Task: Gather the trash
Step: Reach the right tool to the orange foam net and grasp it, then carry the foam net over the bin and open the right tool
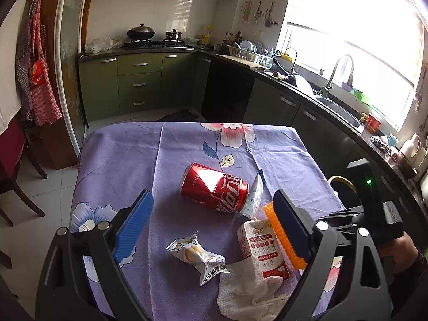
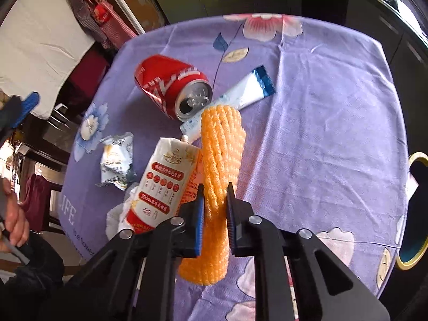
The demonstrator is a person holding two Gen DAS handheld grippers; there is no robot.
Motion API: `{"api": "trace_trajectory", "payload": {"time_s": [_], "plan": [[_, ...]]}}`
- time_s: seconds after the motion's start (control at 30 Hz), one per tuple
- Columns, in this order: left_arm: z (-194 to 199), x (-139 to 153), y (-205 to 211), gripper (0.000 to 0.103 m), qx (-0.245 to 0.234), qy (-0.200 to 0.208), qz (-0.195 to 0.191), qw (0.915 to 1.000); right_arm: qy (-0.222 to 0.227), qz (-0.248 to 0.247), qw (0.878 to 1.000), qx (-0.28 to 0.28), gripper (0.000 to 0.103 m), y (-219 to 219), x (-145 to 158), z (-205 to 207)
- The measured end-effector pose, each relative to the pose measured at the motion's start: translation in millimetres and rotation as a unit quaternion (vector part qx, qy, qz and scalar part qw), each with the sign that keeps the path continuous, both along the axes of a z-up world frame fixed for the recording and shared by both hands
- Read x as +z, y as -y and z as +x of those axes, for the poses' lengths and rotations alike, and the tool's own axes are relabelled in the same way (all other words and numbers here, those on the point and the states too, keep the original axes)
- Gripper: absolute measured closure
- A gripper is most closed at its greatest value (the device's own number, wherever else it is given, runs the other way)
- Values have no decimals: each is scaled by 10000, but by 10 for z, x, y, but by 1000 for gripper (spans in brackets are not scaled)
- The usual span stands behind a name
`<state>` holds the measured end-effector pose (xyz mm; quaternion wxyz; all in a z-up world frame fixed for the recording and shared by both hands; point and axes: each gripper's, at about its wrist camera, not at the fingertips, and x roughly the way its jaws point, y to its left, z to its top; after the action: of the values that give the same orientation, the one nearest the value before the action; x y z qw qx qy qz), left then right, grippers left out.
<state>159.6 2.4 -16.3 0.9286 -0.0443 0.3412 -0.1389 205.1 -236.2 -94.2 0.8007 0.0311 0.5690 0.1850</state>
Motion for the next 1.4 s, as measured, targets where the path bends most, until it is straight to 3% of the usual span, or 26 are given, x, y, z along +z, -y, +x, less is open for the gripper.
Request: {"api": "trace_trajectory", "payload": {"time_s": [0.2,0.43,0.6,0.83,0.9,0.93,0.97,1.0,1.07,1.2,1.4], "plan": [[-23,37,29,16,-17,26,25,10000,451,140,9984,-301,88,408,401,-186],[-38,44,121,16,-86,20,98,9999,804,-62,9818,-1720,88,1704,686,-431],[-37,57,243,16,-153,16,198,9997,559,-364,9581,-2785,88,2706,451,-460],[-44,71,449,16,-266,-27,375,9989,100,-609,9343,-3510,84,3509,-104,-250],[-51,73,494,16,-292,-45,409,9987,-41,-698,9303,-3600,77,3628,-253,-154],[-59,71,513,16,-299,-50,431,9986,-96,-728,9286,-3637,68,3681,-323,-120],[-58,70,539,16,-312,-61,458,9984,-171,-782,9262,-3684,53,3732,-399,-73],[-62,65,556,16,-324,-72,476,9983,-240,-894,9243,-3703,47,3761,-462,-34],[-64,58,587,16,-342,-97,506,9981,-262,-1093,9215,-3717,46,3787,-510,-9],[-69,42,654,16,-393,-163,533,9977,-77,-911,9215,-3775,46,3805,-428,-142],[-69,-43,812,14,-518,-393,578,9962,528,-603,9323,-3527,45,3536,-94,-635]]}}
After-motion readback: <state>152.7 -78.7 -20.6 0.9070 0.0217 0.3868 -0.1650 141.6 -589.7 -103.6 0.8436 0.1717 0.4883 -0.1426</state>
